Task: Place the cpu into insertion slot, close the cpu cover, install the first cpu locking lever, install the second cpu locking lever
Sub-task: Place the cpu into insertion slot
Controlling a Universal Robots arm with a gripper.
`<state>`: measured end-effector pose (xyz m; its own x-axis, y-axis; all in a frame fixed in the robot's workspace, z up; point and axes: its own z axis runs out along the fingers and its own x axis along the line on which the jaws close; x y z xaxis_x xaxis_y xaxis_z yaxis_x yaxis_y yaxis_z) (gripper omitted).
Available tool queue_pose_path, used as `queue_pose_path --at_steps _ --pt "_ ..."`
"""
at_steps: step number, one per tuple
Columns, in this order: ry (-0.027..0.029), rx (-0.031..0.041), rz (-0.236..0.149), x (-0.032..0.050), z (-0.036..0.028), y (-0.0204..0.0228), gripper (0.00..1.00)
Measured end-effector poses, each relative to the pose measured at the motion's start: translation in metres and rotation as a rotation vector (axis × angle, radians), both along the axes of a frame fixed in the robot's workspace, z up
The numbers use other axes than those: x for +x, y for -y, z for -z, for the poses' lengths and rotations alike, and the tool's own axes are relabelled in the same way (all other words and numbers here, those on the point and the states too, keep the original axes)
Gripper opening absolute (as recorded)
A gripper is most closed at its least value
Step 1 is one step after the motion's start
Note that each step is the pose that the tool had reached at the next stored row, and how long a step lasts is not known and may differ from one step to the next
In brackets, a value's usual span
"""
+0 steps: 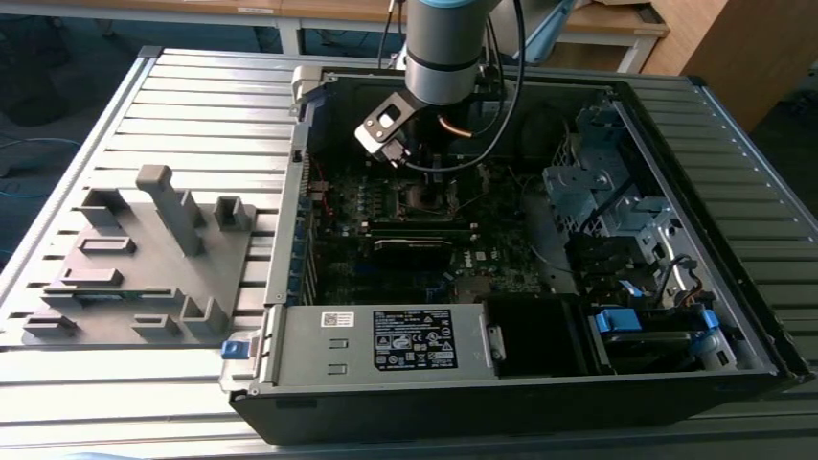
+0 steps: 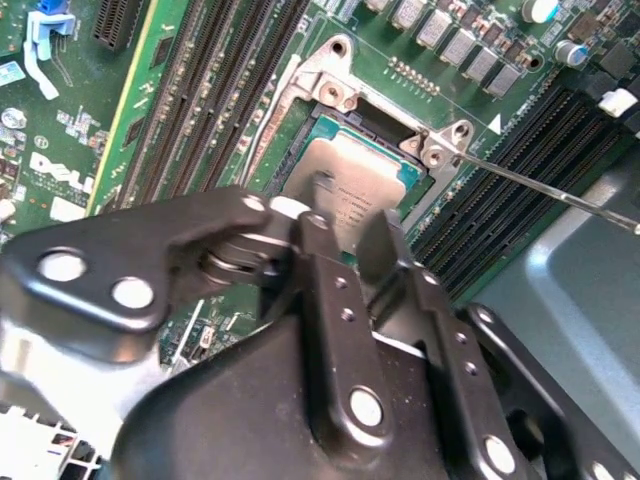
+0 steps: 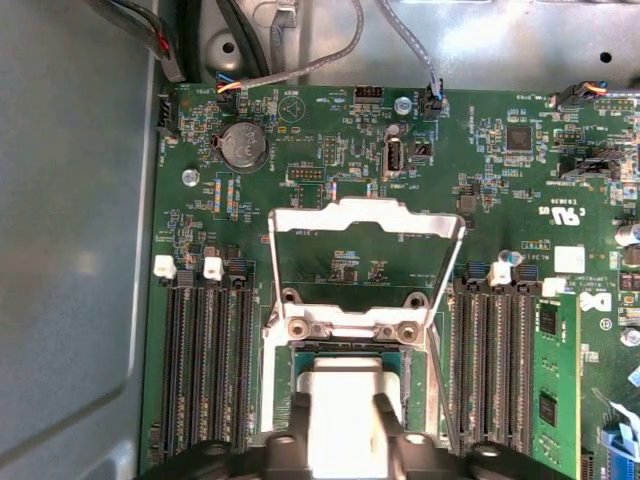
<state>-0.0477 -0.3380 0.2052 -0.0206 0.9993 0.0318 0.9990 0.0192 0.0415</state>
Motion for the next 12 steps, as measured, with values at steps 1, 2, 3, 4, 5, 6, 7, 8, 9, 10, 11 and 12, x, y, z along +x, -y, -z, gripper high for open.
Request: queue_pose_path --at_steps 1,2,3,4,5,6,7,8,9,10,11,12 --pt "0.0000 0.0000 0.000 0.0000 0.0000 0.0000 0.41" --pt "0.0000 0.0000 0.000 0.0000 0.0000 -0.0001 0.41" --pt "0.0000 0.0000 0.000 0.0000 0.0000 -0.0001 0.47" --pt "0.0000 0.0000 0.000 0.0000 0.0000 -0.0001 0.53" --pt "0.0001 0.0000 0.000 0.0000 0.0000 -0.0001 0.53" --pt "0.0000 0.0000 0.000 0.0000 0.0000 -0.0001 0.58" --pt "0.0000 0.0000 0.000 0.0000 0.0000 -0.0001 0.58" --pt "0.0000 0.0000 0.000 0.0000 0.0000 -0.0002 0.65" --pt "0.0000 0.0000 0.000 0.0000 0.0000 -0.0002 0.65" --pt "0.0000 0.0000 0.000 0.0000 0.0001 -0.0002 0.65" --pt "0.0001 0.0002 0.000 0.0000 0.0007 -0.0003 0.65" --pt "0.0000 -0.0003 0.000 0.0000 0.0013 -0.0003 0.65"
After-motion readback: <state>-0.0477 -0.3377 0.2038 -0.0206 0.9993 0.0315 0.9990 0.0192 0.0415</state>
